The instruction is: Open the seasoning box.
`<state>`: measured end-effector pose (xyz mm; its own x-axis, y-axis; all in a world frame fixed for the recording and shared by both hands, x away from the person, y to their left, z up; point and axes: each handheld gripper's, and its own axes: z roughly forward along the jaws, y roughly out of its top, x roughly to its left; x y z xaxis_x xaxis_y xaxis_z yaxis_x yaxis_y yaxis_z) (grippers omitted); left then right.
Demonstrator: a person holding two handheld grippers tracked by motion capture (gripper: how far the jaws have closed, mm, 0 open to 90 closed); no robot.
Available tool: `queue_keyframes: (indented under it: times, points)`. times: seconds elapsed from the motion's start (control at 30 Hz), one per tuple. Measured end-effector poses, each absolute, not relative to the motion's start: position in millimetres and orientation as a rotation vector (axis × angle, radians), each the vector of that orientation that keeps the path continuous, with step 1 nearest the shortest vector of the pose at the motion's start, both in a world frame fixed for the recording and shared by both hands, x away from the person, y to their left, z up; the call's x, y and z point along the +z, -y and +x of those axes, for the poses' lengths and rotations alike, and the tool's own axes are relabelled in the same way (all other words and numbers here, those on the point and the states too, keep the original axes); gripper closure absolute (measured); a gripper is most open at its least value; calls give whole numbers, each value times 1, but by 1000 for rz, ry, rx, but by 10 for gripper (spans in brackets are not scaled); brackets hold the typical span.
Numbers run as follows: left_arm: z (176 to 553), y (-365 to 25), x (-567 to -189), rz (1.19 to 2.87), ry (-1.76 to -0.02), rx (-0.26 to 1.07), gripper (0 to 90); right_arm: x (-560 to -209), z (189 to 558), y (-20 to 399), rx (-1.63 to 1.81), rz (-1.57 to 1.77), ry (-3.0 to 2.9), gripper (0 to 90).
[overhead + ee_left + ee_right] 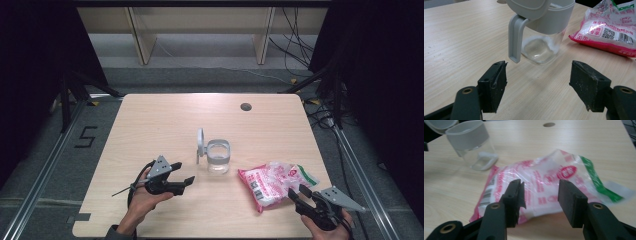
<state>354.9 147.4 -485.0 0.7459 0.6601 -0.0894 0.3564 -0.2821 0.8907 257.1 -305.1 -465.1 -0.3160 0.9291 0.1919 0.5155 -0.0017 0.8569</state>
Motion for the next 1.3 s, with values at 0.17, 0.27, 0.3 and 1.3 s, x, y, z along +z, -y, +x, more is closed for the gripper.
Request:
queue_keyframes:
  times: [0.17,0.27,0.3,1.3]
  points:
    - [354,-148,-487,1898,-802,360,288,-471,251,314,1201,1581,-1831,493]
    - [354,-147,-489,1903,-807,351,287,-479,252,315,1191,1575,-1840,467]
    - [354,-147,-489,1903,-807,351,287,-479,252,315,1191,1575,-1840,467]
    - [356,-146,-492,1935,-785,358,285,-501,311,311,1237,1700,-1896,480]
